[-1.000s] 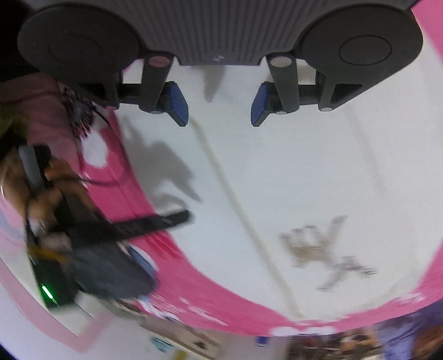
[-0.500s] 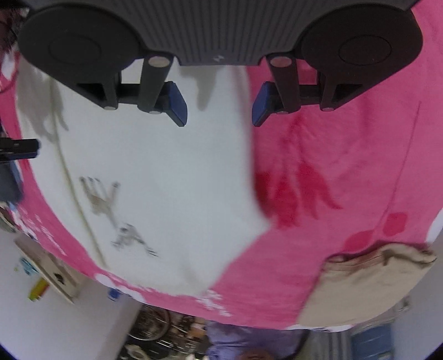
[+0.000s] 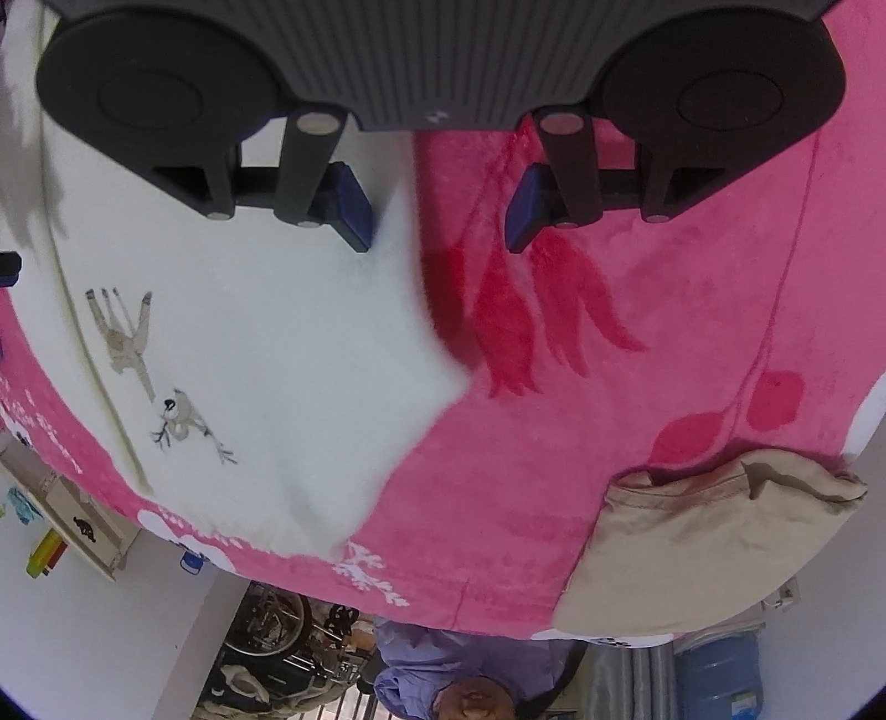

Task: Fold clothes
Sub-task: 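Move both tools over the white deer sweater toward its hem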

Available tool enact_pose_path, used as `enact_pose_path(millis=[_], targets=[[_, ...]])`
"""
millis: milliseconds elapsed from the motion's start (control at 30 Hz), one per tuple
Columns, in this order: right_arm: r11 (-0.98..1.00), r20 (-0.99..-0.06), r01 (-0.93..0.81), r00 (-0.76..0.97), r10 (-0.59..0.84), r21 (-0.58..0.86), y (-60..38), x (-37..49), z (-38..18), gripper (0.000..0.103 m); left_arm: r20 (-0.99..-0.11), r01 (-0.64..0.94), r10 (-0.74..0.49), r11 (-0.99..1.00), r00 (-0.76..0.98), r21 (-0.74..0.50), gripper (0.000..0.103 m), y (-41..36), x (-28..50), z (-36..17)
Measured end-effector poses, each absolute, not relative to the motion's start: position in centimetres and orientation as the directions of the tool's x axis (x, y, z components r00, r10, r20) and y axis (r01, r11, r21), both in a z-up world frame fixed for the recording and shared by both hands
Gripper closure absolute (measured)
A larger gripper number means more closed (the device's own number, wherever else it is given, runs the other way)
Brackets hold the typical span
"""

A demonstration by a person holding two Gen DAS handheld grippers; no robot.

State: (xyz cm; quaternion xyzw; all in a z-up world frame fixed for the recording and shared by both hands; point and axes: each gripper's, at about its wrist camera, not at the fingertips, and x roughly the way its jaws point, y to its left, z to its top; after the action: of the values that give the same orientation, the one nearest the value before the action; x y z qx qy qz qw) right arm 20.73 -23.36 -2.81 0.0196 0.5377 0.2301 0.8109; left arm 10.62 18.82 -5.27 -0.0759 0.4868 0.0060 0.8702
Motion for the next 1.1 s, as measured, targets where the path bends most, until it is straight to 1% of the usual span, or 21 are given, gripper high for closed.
enact_pose_path(millis=[100, 333, 433, 500, 833, 967, 1100], targets=[[0.907, -0.869, -0.311, 0.316, 0.381, 0.285, -24.2, 21.2, -3.7, 0.062, -0.850, -0.075, -0.058, 0.991, 0.524, -0.113, 0.045, 18.8, 10.7, -5.9], [0.921, -0.873, -0.236, 0.315, 0.373, 0.309, -25.4, 22.2, -5.4, 0.062, -0.854, -0.081, -0.080, 0.987, 0.515, -0.141, 0.038, 19.4, 10.8, -6.9], [0.922, -0.869, -0.208, 0.316, 0.380, 0.327, -26.0, 22.4, -5.6, 0.062, -0.853, -0.086, -0.096, 0.983, 0.513, -0.162, 0.038, 19.7, 10.9, -6.7], [0.921, -0.867, -0.190, 0.318, 0.384, 0.339, -26.5, 22.5, -5.7, 0.062, -0.853, -0.089, -0.107, 0.980, 0.511, -0.176, 0.040, 19.9, 10.9, -6.6], [0.914, -0.856, -0.142, 0.321, 0.406, 0.380, -27.4, 22.7, -6.0, 0.062, -0.847, -0.111, -0.166, 0.961, 0.505, -0.255, 0.040, 20.9, 11.2, -6.0], [0.902, -0.846, -0.156, 0.313, 0.432, 0.403, -27.0, 22.6, -5.7, 0.062, -0.838, -0.125, -0.228, 0.936, 0.496, -0.328, 0.040, 21.2, 11.7, -6.4], [0.885, -0.834, -0.198, 0.299, 0.464, 0.422, -26.0, 22.3, -5.4, 0.061, -0.828, -0.126, -0.228, 0.933, 0.513, -0.336, 0.040, 21.0, 12.5, -6.9]])
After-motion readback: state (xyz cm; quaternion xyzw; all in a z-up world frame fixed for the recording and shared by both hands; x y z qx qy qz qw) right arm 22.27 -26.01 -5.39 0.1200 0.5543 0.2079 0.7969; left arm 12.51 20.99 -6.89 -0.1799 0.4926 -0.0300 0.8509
